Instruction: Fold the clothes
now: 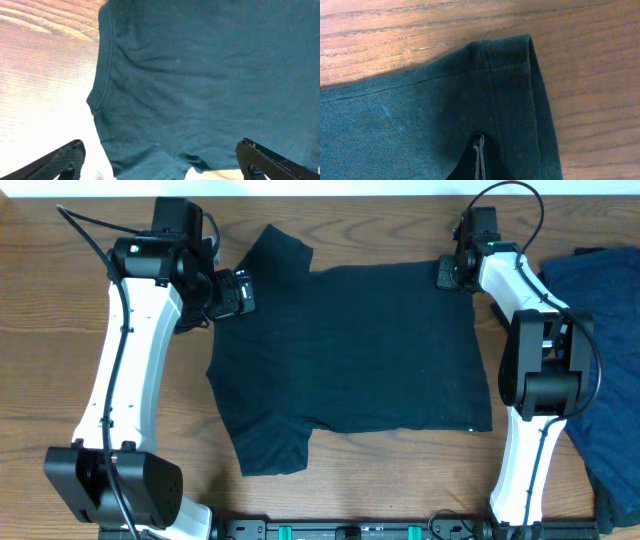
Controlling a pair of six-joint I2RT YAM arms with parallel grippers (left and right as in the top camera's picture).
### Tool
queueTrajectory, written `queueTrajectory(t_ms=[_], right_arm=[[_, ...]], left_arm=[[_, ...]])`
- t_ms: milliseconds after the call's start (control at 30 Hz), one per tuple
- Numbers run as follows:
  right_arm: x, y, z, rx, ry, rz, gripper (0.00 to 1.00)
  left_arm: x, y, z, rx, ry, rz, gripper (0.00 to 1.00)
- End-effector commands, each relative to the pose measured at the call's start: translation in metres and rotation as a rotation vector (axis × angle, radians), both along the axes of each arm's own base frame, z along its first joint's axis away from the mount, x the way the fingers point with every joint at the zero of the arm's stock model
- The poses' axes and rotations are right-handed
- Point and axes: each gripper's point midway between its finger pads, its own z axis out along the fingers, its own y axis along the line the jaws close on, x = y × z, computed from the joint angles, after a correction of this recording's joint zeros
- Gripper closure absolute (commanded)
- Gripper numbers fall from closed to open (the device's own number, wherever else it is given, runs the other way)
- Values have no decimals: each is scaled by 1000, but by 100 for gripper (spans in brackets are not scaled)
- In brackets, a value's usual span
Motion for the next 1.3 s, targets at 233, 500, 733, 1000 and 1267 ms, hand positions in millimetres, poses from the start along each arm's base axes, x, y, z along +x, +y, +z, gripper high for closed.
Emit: queueTrajectory(t_ms=[233,500,733,1000,1267], right_arm=[[-7,-8,32,-18,51,-2,50],[-59,-9,159,7,31,-61,41],[-146,-12,219,35,141,-162,49],[-226,-14,230,37,304,-240,62],[-289,-13,182,37,388,-251,67]], left_arm=[[-1,3,-4,9,15,8,2],[-1,3,-4,9,15,8,2],[-1,3,-4,9,15,8,2],[-1,3,-4,9,15,8,2],[-1,3,-4,9,15,8,2]])
